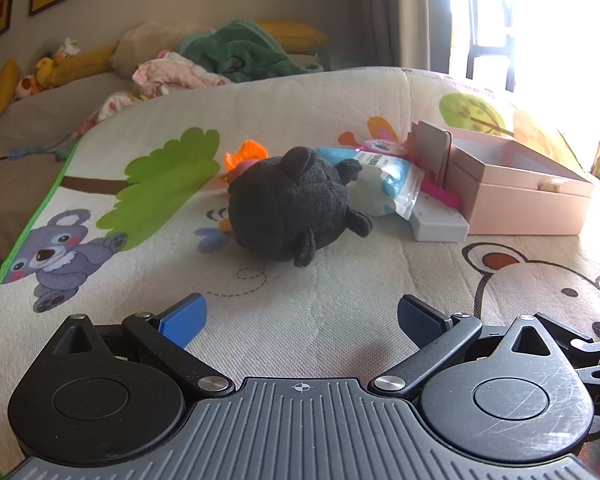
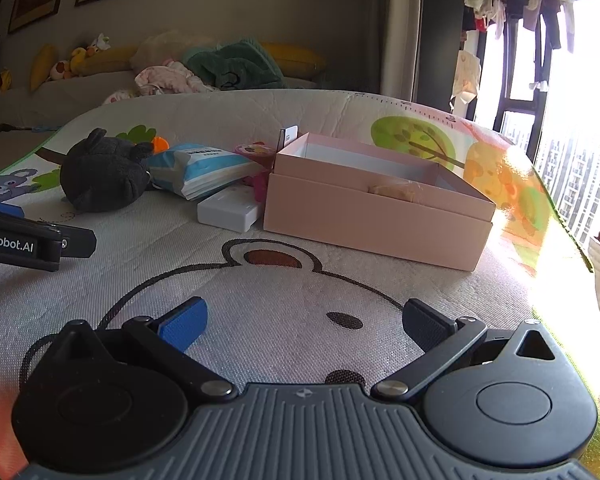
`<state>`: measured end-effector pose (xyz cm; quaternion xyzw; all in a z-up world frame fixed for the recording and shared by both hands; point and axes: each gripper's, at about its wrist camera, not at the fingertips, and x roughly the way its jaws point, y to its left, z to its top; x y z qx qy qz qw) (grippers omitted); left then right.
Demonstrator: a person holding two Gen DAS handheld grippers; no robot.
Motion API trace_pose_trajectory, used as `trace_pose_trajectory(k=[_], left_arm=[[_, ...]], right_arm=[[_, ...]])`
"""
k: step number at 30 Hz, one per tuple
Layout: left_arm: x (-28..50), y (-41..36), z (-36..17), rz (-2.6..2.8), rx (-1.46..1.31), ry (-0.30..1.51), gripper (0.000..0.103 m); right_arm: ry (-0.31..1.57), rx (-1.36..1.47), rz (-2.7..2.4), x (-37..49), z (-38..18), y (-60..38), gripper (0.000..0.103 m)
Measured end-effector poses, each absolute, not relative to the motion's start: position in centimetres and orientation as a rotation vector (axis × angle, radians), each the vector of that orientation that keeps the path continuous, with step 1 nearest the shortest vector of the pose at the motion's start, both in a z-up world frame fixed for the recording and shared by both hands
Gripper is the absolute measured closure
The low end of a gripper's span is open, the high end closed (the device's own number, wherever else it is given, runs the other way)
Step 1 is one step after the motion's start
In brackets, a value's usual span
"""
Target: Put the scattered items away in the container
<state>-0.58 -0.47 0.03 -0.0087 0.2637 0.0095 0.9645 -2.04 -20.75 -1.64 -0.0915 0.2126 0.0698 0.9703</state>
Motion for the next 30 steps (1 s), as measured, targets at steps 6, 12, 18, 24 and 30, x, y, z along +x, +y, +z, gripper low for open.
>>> trace_pose_trajectory(k=[6, 12, 18, 24, 30], left_arm=[[-0.63, -0.45, 0.12, 0.023, -0.021, 0.531, 0.0], [-0.39, -0.34, 0.28, 0.024, -0.028, 0.55, 0.0], [-0.07, -0.28, 0.1, -0.005, -0.024, 0.58, 0.0], [-0.1, -0.25, 0.04, -0.017, -0.021, 0.585, 0.0], [0.28, -0.05, 0.2, -0.043, -0.024, 0.612, 0.0]], right_arm=[[0.425, -0.189, 0.14, -2.1, -1.67, -20.68, 0.0], [0.434, -0.187, 0.143, -2.01, -1.63, -20.71, 0.0], [0.439, -0.19, 0.15, -1.97, -1.58, -20.8, 0.0], [0.444, -0.201, 0.159, -1.84, -1.51, -20.78, 0.0], [0.443, -0.208, 0.161, -1.82, -1.46, -20.75, 0.0]])
